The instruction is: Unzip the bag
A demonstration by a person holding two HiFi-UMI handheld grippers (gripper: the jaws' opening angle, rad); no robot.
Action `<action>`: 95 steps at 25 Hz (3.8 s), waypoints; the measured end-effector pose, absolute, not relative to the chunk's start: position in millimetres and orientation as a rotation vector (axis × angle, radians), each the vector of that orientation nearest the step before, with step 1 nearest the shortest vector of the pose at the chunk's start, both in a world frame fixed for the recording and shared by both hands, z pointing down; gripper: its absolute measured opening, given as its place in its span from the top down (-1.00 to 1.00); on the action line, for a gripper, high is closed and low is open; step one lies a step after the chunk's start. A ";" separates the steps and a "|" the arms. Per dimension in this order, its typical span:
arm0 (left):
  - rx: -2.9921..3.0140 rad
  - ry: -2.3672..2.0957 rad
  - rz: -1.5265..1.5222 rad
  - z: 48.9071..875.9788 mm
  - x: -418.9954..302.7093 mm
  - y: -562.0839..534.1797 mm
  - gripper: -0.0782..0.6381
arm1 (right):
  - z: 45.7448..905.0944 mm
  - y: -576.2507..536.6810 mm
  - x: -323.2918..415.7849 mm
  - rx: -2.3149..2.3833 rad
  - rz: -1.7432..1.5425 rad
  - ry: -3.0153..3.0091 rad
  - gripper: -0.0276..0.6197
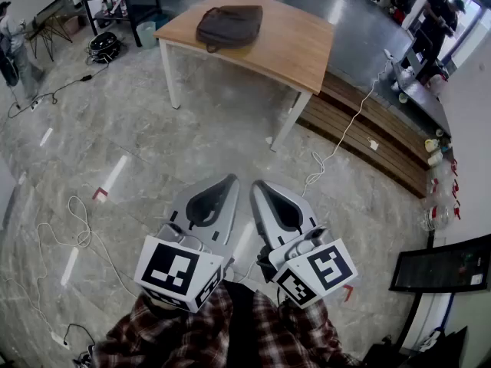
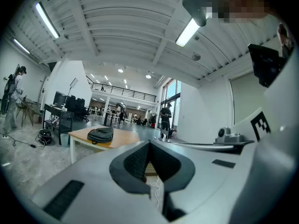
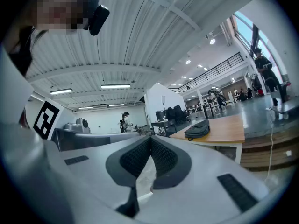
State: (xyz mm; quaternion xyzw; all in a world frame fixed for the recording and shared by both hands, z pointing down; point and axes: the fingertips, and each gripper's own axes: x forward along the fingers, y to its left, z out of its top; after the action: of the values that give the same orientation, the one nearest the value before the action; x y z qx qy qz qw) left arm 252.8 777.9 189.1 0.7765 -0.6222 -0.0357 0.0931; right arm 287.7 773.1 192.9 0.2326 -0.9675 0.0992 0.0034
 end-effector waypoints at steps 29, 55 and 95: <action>2.355 -1.805 -0.113 200.0 -11.8 496.8 0.76 | 202.1 477.6 31.3 0.850 0.289 -3.004 0.88; 2.314 -1.779 -0.078 197.4 -80.6 109.5 0.76 | 198.8 92.0 -21.8 0.894 0.292 -2.933 0.88; 2.384 -1.313 0.442 327.6 -79.5 -138.7 0.76 | 323.7 -159.7 -7.2 1.164 0.456 -2.529 0.88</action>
State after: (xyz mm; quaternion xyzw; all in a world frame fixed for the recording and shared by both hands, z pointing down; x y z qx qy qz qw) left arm -79.5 -138.7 327.6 0.8487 -0.4674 0.1573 0.1911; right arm -7.2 -159.7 323.7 0.4074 -0.8850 0.1597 0.1593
